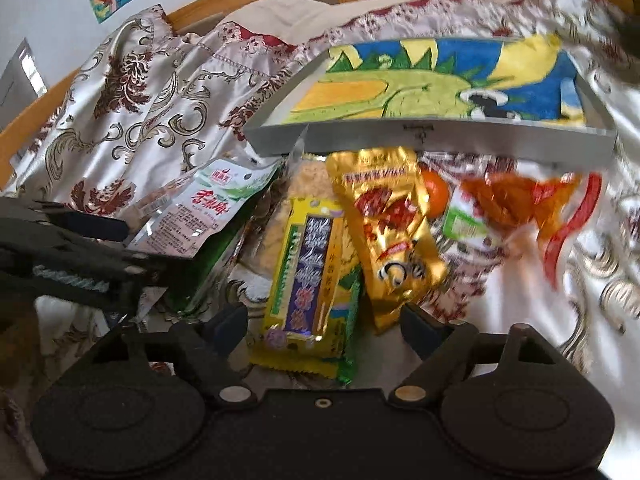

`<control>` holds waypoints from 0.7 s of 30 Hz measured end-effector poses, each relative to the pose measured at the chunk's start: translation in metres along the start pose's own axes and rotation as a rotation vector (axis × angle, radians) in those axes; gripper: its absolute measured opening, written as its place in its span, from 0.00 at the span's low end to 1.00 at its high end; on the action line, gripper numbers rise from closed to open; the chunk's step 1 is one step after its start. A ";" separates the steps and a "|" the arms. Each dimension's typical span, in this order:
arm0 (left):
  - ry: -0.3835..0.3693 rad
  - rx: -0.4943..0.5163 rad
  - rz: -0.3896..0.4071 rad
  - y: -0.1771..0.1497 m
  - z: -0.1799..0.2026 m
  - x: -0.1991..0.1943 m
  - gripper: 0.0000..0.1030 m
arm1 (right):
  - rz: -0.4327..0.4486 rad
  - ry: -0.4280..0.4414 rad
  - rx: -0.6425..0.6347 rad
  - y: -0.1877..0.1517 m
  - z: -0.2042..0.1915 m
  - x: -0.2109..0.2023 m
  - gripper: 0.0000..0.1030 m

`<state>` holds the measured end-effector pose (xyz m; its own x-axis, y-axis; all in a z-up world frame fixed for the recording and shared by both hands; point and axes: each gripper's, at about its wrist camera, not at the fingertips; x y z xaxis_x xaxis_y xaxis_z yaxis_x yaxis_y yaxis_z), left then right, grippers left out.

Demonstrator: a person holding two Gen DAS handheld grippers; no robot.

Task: Organize snacks
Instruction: 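Move both tools down toward the snack pile beside the grey tray, then grasp the white red-text packet with the left tool while the right tool grasps the yellow-green bar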

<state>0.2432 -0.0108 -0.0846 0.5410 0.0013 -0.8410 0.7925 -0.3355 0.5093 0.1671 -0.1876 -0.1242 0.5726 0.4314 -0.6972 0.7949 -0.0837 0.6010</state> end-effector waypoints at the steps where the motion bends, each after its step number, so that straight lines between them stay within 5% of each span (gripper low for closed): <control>1: 0.002 -0.007 0.001 0.000 0.000 0.002 0.99 | -0.001 0.004 0.001 0.000 -0.002 0.000 0.82; 9: 0.039 0.093 -0.003 0.001 0.017 0.010 0.98 | 0.033 0.015 0.000 -0.001 -0.003 -0.002 0.74; 13: 0.024 0.116 -0.025 0.001 0.014 0.009 0.86 | 0.039 0.034 0.000 -0.001 -0.004 -0.002 0.72; 21: -0.053 0.000 -0.061 0.008 -0.009 0.000 0.69 | 0.030 0.033 0.003 -0.001 -0.003 0.001 0.60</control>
<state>0.2520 -0.0050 -0.0785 0.4759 -0.0279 -0.8791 0.8238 -0.3361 0.4566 0.1659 -0.1840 -0.1245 0.5891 0.4581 -0.6657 0.7783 -0.0998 0.6200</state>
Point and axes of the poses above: each gripper's, at about its wrist camera, not at the fingertips, and x roughly the way its jaws point, z to its right, y to its top, and after that the axes turned 12 degrees about y, right-handed
